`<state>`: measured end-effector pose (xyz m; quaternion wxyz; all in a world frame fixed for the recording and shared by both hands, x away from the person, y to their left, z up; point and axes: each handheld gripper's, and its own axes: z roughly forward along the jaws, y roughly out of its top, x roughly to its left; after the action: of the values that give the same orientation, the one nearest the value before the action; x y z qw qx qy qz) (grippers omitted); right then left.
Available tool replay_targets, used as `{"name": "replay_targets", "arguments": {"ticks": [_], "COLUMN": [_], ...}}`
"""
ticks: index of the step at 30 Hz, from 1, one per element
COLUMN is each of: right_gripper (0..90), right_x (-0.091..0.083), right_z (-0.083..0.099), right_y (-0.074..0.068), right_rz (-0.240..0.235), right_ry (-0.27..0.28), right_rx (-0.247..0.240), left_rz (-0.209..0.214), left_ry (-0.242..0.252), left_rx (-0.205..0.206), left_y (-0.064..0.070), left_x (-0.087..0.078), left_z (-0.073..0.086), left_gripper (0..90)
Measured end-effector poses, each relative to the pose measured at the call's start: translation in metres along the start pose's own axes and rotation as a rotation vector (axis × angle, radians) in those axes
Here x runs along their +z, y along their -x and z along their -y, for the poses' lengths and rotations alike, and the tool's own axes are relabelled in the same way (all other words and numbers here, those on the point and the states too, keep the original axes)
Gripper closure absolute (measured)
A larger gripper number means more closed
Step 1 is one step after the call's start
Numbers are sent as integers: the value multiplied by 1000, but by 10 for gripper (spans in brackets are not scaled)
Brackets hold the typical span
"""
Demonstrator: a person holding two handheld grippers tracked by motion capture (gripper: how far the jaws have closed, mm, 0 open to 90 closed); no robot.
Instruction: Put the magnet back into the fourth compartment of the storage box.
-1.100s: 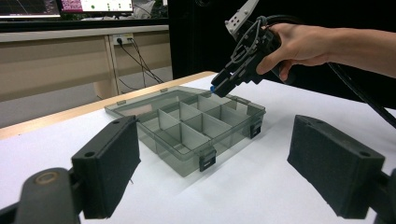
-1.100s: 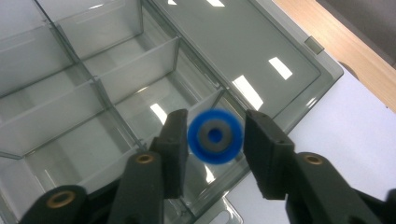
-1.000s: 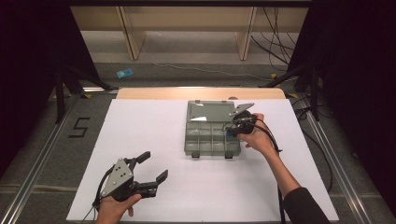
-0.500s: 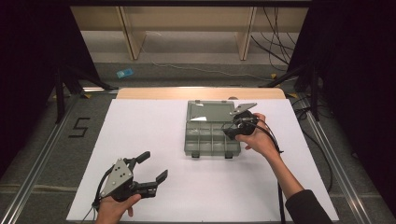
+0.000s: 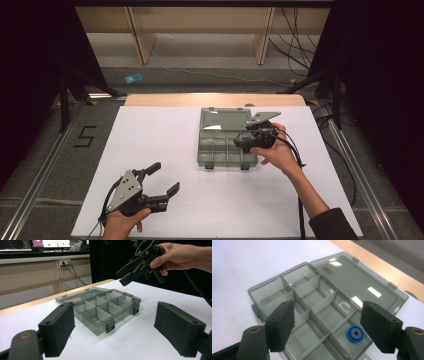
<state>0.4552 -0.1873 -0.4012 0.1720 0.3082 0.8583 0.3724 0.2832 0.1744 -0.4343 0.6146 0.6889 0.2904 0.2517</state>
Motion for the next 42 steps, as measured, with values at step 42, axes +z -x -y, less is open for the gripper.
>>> {"name": "replay_targets", "arguments": {"ticks": [42], "right_gripper": [252], "right_x": [-30], "right_z": [10], "right_y": [-37], "right_rz": [-50], "right_ry": [175], "right_rx": [3], "left_rz": [-1], "left_ry": [-3], "left_rx": [3], "left_y": [0], "left_x": [-1], "left_z": [0], "left_gripper": [159]}}
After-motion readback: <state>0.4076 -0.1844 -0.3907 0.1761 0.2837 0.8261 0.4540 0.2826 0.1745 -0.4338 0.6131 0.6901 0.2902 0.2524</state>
